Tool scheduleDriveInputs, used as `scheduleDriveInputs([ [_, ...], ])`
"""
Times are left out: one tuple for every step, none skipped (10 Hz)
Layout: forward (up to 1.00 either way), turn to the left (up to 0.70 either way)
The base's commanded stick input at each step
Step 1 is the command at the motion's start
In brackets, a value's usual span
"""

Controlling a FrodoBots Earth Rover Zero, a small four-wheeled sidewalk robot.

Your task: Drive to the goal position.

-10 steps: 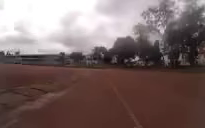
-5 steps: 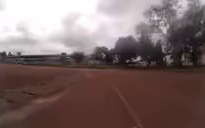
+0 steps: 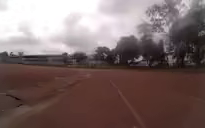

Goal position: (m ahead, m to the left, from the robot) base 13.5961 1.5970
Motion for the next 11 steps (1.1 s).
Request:
scheduleDriveInputs([
  [1.00,0.00],
  [1.00,0.00],
  [1.00,0.00],
  [1.00,0.00],
  [1.00,0.00],
  [1.00,0.00],
  [1.00,0.00],
  [1.00,0.00],
  [1.00,0.00],
  [1.00,0.00],
  [1.00,0.00],
])
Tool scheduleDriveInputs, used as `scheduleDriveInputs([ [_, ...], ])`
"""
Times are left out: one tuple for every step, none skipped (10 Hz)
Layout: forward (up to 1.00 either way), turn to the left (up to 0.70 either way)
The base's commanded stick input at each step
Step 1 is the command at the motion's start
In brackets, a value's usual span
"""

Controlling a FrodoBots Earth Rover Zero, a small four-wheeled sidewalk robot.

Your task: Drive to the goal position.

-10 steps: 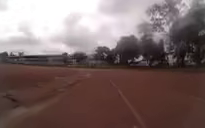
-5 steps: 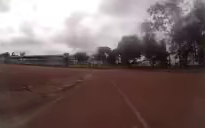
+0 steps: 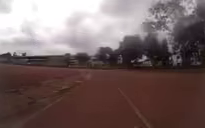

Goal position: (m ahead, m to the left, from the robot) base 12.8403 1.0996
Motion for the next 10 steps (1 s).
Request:
scheduleDriveInputs([
  [1.00,0.00],
  [1.00,0.00],
  [1.00,0.00],
  [1.00,0.00],
  [1.00,0.00],
  [1.00,0.00],
  [1.00,0.00],
  [1.00,0.00],
  [1.00,0.00],
  [1.00,0.00],
])
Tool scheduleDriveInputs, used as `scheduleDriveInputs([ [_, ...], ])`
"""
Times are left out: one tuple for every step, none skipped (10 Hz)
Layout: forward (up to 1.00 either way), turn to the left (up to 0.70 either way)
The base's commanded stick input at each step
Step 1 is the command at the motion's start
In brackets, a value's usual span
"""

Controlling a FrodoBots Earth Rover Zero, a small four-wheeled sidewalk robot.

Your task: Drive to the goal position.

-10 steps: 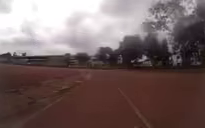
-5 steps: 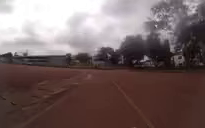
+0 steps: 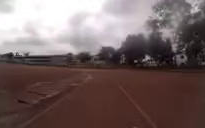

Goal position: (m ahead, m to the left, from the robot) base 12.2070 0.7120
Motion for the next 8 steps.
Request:
scheduleDriveInputs([
  [1.00,0.00],
  [1.00,0.00],
  [1.00,0.00],
  [1.00,0.00],
  [1.00,0.00],
  [1.00,0.00],
  [1.00,0.00],
  [1.00,0.00],
])
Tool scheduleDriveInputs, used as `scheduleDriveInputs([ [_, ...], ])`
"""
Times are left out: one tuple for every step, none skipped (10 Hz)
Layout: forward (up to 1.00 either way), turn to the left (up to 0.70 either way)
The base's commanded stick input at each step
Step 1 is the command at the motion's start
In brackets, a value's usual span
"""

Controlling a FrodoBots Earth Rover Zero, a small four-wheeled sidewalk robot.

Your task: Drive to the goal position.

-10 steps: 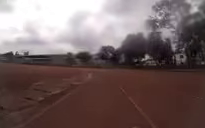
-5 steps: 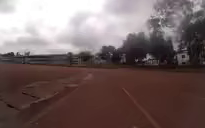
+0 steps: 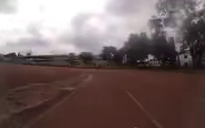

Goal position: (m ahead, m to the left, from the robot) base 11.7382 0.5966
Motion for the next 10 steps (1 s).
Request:
scheduleDriveInputs([
  [1.00,0.00],
  [1.00,0.00],
  [1.00,0.00],
  [1.00,0.00],
  [1.00,0.00],
  [1.00,0.00],
  [1.00,-0.03],
  [1.00,-0.08],
  [1.00,-0.23],
  [1.00,-0.36],
])
